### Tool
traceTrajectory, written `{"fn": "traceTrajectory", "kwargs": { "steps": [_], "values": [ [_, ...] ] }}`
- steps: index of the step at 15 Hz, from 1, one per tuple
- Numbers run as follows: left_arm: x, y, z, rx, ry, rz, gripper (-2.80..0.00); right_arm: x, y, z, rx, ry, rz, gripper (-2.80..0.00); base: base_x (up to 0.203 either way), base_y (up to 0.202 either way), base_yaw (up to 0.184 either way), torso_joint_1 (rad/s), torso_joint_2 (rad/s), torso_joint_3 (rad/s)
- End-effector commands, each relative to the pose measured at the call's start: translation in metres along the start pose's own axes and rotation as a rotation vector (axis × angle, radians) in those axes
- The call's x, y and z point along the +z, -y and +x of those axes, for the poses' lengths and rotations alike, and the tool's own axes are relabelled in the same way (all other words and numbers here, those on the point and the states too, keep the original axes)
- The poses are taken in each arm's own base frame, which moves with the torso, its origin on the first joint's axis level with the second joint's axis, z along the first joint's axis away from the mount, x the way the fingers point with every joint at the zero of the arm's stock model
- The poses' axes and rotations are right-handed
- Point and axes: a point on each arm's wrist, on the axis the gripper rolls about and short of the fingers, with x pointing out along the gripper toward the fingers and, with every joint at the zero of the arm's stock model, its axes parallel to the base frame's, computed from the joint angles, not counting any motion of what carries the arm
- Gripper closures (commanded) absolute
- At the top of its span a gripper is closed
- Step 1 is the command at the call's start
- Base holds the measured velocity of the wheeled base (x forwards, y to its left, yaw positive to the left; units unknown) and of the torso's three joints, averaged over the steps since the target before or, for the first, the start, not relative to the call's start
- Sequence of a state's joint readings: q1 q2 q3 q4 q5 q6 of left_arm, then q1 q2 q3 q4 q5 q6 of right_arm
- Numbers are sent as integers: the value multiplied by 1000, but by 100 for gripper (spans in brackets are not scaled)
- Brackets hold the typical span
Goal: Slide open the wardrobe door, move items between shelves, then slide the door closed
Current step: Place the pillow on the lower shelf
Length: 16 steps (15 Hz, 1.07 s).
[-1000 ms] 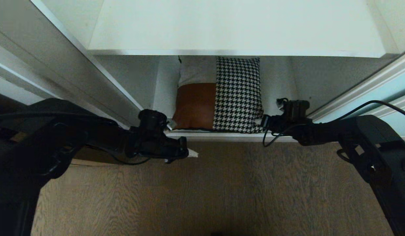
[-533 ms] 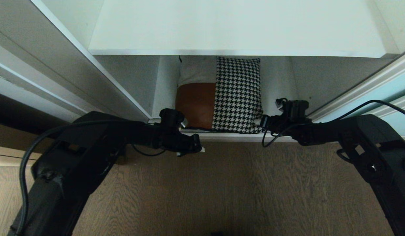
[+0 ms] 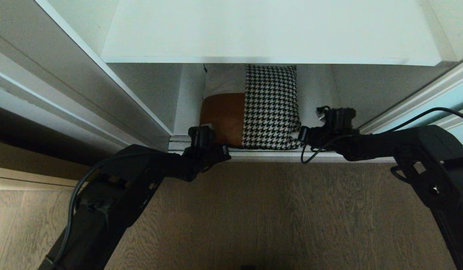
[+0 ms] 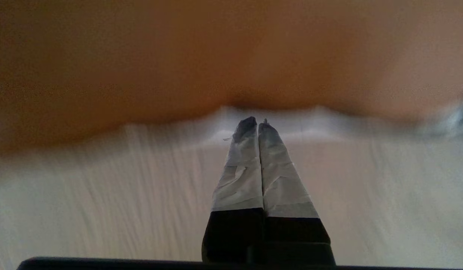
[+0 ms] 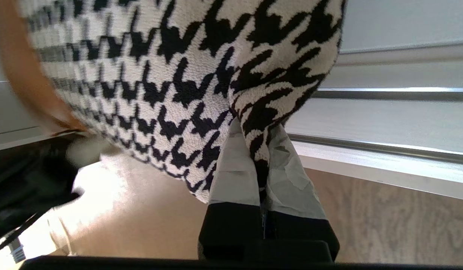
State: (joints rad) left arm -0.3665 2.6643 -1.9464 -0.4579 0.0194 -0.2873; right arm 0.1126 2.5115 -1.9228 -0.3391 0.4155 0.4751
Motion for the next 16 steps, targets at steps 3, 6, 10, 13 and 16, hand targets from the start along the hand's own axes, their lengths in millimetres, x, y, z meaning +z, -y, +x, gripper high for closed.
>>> {"fn": "traceTrajectory", "kwargs": {
  "steps": [3, 6, 10, 13, 16],
  "values": [
    [18, 6, -1, 13, 252, 129, 0, 14, -14, -10, 8, 3, -5, 0, 0, 0, 0, 0, 0, 0],
    [18, 8, 0, 14, 284, 149, 0, 14, -14, -9, 12, 11, -14, 0, 0, 0, 0, 0, 0, 0],
    [-10, -1, 12, 38, 306, 204, 0, 20, -11, -11, 15, 40, -29, -280, 0, 0, 0, 0, 0, 0],
    [-14, -3, 13, 44, 292, 210, 0, 30, -16, -20, 9, 80, -33, -280, 0, 0, 0, 0, 0, 0],
    [-19, -4, 15, 41, 259, 211, 0, 44, -28, -42, 2, 96, -39, -280, 0, 0, 0, 0, 0, 0]
  ]
}}
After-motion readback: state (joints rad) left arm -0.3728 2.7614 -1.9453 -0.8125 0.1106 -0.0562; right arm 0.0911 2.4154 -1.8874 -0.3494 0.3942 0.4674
